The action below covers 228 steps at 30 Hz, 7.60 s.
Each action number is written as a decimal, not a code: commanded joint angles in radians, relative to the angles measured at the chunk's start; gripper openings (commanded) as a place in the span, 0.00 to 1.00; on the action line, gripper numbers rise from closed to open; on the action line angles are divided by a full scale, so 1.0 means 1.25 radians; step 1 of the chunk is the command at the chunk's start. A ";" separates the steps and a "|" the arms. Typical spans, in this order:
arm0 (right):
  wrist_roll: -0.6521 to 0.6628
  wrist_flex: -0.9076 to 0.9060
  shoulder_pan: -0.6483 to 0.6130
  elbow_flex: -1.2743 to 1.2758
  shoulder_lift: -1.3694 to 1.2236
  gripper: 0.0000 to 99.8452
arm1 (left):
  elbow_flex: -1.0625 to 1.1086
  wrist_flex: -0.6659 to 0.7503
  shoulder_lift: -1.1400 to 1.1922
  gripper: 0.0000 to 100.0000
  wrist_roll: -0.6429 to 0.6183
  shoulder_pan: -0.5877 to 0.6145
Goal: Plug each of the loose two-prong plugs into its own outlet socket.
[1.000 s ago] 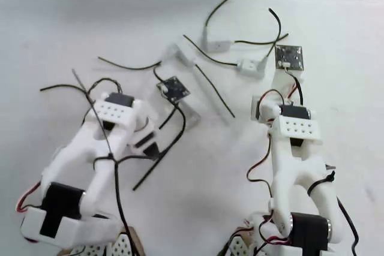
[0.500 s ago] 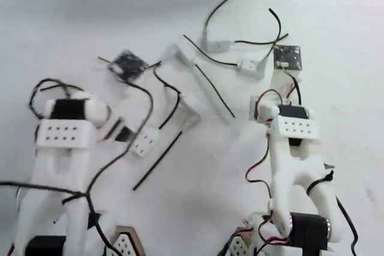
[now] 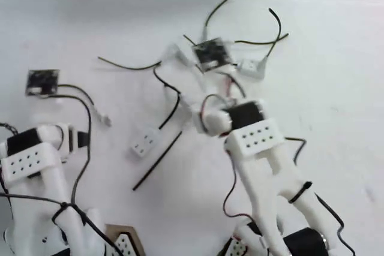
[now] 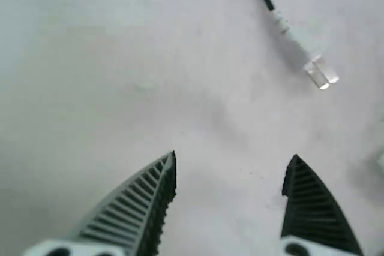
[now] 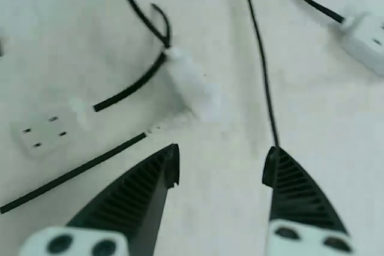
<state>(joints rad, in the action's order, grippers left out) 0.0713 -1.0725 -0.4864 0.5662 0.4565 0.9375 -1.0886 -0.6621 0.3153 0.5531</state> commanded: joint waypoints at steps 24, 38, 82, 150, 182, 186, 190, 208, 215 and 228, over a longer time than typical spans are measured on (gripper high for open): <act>-0.058 0.091 -0.391 -0.759 -0.798 0.23 | 0.136 0.195 -0.048 0.28 -0.122 0.171; -0.059 0.091 -0.386 -0.965 -1.029 0.16 | 0.137 0.196 -0.045 0.28 -0.122 0.168; 0.047 -0.515 -0.115 -0.590 -0.312 0.02 | 0.164 0.236 -0.045 0.28 -0.117 0.141; 0.273 -0.282 0.158 -0.063 -0.456 0.09 | 0.171 0.237 -0.048 0.28 -0.114 0.141; 0.247 -0.314 0.152 -0.085 -0.494 0.08 | 0.171 0.237 -0.047 0.28 -0.114 0.141; 0.248 -0.310 0.152 -0.087 -0.525 0.03 | 0.171 0.237 -0.047 0.28 -0.114 0.141; 0.248 -0.317 0.158 -0.108 -0.517 0.02 | 0.171 0.237 -0.047 0.28 -0.114 0.141; 0.242 -0.337 0.143 -0.117 -0.506 0.08 | 0.171 0.237 -0.046 0.28 -0.114 0.141; 0.243 -0.337 0.143 -0.135 -0.514 0.08 | 0.171 0.237 -0.046 0.28 -0.114 0.141; 0.248 -0.343 0.131 -0.134 -0.514 0.02 | 0.172 0.237 -0.045 0.28 -0.113 0.141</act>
<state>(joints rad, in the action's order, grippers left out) 0.3813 -1.4807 -0.3115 0.4250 -0.2048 1.1554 -0.8109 -0.6989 0.1741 0.7419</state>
